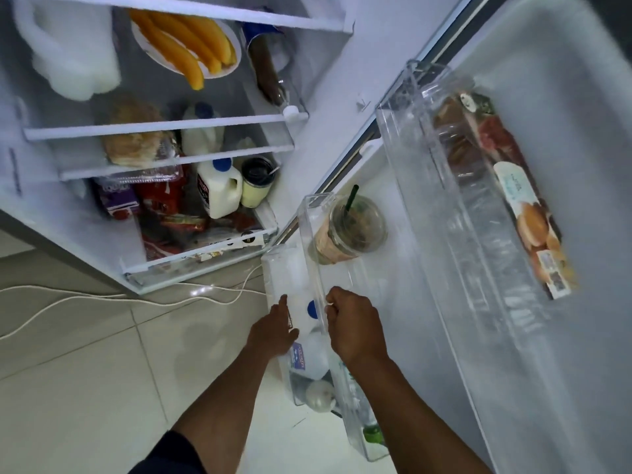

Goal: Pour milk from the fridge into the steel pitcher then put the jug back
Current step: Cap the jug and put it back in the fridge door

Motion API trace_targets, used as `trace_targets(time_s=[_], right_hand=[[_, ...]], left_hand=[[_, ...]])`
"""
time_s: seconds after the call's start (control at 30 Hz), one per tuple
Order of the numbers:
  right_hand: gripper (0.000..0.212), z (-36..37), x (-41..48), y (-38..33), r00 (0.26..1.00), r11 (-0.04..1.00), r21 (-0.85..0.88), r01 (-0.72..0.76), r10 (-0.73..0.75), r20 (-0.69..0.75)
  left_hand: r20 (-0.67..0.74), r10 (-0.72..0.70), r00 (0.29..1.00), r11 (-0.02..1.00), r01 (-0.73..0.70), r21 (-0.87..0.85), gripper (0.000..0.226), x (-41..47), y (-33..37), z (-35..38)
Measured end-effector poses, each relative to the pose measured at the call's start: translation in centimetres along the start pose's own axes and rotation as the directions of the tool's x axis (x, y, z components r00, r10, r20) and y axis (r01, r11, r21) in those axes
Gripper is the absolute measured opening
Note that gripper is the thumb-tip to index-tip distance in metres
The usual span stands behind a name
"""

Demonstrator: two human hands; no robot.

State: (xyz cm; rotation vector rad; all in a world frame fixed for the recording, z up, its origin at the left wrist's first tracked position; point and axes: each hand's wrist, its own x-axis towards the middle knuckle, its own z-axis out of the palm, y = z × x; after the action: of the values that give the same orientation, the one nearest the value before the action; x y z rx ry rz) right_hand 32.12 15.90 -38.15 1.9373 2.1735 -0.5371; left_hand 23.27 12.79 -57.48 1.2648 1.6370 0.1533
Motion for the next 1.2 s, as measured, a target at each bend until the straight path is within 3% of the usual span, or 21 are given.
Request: trace_targets(time_s=[0.07,0.3,0.4,0.47,0.6,0.7,0.83,0.93,1.0,1.1,1.2], right_hand=[[0.004,0.0,-0.4,-0.2,1.0,1.0,-0.016,-0.003,0.003,0.005],[0.017,-1.4,-2.8,-1.6,0.999,1.0,0.007,-0.024,0.024,0.046],[0.023,-3.7,-4.2,-2.5,1.0,1.0,0.025,0.0,0.0,-0.005],[0.027,-5.4,-4.6,-3.4,0.995,0.996,-0.05,0.078,-0.081,-0.06],[0.031,-9.2,-7.1,-5.5,0.919,0.938,-0.164,0.305,-0.335,-0.209],[0.033,-12.5,-8.7,-6.6,0.863,0.925,-0.123,0.359,-0.379,-0.334],[0.028,-18.6,-12.0,-4.8,0.728,0.922,-0.087,0.378,-0.354,-0.587],[0.03,-23.0,-14.2,-1.9,0.617,0.918,-0.052,0.393,-0.305,-0.726],[0.033,-25.5,-15.7,0.5,0.596,0.929,-0.069,0.364,-0.289,-0.749],[0.04,-28.4,-17.9,4.7,0.65,0.968,-0.085,0.236,-0.223,-0.726],[0.04,-29.4,-19.4,9.0,0.753,0.984,0.001,0.179,-0.137,-0.644]], left_hand=[[-0.041,-0.016,0.999,1.0,0.016,-0.021,0.076,-2.0,-0.1,-1.1],[-0.26,0.029,0.965,0.993,-0.058,-0.103,0.034,-7.2,1.3,-6.3],[-0.403,0.114,0.908,0.99,-0.139,-0.034,0.027,-9.5,4.0,-9.3],[-0.506,0.176,0.844,0.981,-0.194,0.019,0.025,-11.2,5.7,-11.4],[-0.642,0.244,0.727,0.964,-0.257,0.075,0.024,-16.0,8.7,-14.9],[-0.682,0.281,0.675,0.955,-0.269,0.127,0.021,-19.0,10.6,-16.9],[-0.745,0.344,0.572,0.936,-0.27,0.225,0.022,-24.3,15.1,-18.7],[-0.758,0.355,0.547,0.93,-0.288,0.227,0.024,-27.7,18.8,-18.9],[-0.754,0.376,0.538,0.92,-0.318,0.231,0.026,-29.5,21.3,-18.1],[-0.716,0.377,0.587,0.92,-0.324,0.218,0.034,-31.2,24.3,-15.3],[-0.63,0.337,0.7,0.934,-0.334,0.128,0.058,-31.7,26.2,-10.9]])
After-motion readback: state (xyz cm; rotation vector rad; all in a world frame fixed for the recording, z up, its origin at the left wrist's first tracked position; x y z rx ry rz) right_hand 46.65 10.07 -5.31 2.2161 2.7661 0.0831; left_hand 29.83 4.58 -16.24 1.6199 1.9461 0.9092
